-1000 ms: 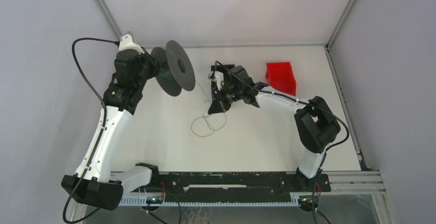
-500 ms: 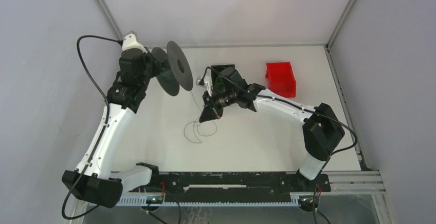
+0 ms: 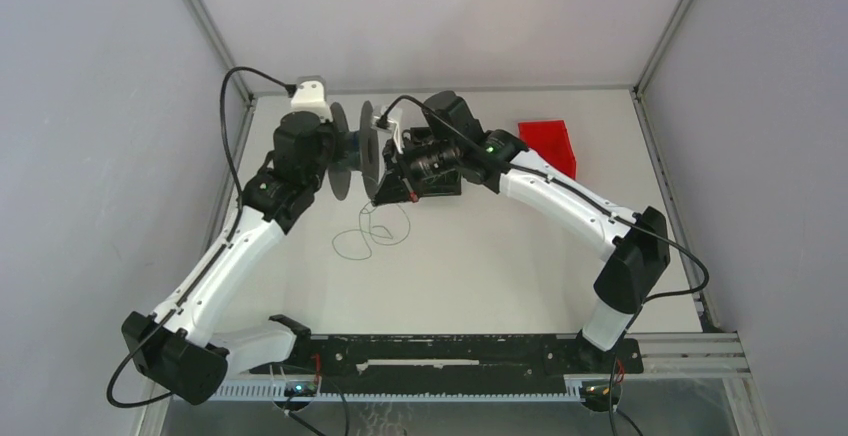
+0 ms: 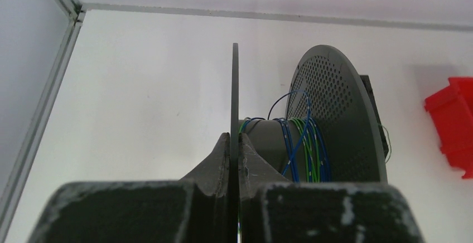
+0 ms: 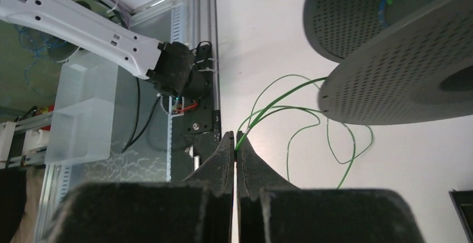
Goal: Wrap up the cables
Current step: Wrap the cable around the cable reel.
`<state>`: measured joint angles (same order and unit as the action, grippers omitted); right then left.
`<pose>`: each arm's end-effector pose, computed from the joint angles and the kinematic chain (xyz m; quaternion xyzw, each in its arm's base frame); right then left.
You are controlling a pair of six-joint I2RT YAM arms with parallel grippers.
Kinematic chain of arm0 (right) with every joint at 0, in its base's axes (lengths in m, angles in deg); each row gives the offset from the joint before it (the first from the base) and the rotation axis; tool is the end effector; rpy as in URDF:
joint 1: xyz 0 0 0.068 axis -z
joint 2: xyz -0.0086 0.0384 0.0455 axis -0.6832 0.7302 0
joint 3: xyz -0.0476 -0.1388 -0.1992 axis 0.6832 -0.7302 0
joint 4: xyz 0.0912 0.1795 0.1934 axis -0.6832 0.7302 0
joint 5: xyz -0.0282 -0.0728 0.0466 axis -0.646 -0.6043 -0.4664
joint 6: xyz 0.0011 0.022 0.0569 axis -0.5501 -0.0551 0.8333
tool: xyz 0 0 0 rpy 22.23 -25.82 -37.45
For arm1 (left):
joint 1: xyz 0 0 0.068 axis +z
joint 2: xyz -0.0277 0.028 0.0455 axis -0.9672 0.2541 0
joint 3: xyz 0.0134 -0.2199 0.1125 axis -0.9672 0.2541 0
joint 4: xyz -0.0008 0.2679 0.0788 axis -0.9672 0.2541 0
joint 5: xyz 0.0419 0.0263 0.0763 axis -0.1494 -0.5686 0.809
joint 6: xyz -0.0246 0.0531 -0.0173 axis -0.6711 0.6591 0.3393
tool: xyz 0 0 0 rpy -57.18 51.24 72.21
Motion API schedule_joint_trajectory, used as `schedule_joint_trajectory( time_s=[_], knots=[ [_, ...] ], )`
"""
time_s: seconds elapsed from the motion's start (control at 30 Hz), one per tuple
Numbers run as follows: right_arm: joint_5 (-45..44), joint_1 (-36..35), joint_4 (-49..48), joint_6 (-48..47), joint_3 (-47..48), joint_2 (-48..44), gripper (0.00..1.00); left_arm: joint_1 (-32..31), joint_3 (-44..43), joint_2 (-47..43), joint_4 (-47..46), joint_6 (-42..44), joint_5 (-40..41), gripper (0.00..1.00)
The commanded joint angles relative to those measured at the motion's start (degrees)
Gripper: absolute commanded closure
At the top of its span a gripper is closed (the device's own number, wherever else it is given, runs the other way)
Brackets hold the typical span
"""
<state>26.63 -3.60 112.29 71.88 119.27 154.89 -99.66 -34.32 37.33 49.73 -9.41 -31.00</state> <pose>0.2576 0.3213 0.3429 -0.4878 0.6600 0.4977 0.2806 0.2767 -0.1051 0.3616 -0.0424 0.7937 -0.0294 0.6061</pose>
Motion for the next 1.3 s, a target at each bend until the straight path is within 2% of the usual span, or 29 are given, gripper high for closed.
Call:
schedule_joint_trajectory(
  time_s=[0.0,0.17,0.43,0.7,1.0,1.27],
  knots=[
    [-4.7,1.4,2.6,-0.6,3.7,-0.8,1.0,-2.9,1.1,-1.2,-9.3,8.5,0.7,1.0],
    [-9.4,3.4,3.8,-1.1,5.8,-1.2,1.0,-6.7,2.7,-1.4,-10.4,15.1,1.3,1.0],
    [-16.0,5.4,4.1,-2.9,7.0,-2.5,1.0,-8.3,4.5,-2.4,-11.1,18.4,2.0,1.0],
    [-20.9,8.8,4.6,-3.9,10.8,-0.6,1.0,-9.6,6.1,-3.0,-10.9,19.8,-0.5,1.0],
    [-26.8,11.6,5.5,-5.8,15.8,3.4,0.99,-9.7,5.9,-3.5,-9.7,17.1,-2.4,1.0],
    [-32.7,12.5,5.9,-7.5,19.5,6.6,0.94,-9.7,5.9,-4.1,-8.5,15.9,-3.7,1.0]
  ],
)
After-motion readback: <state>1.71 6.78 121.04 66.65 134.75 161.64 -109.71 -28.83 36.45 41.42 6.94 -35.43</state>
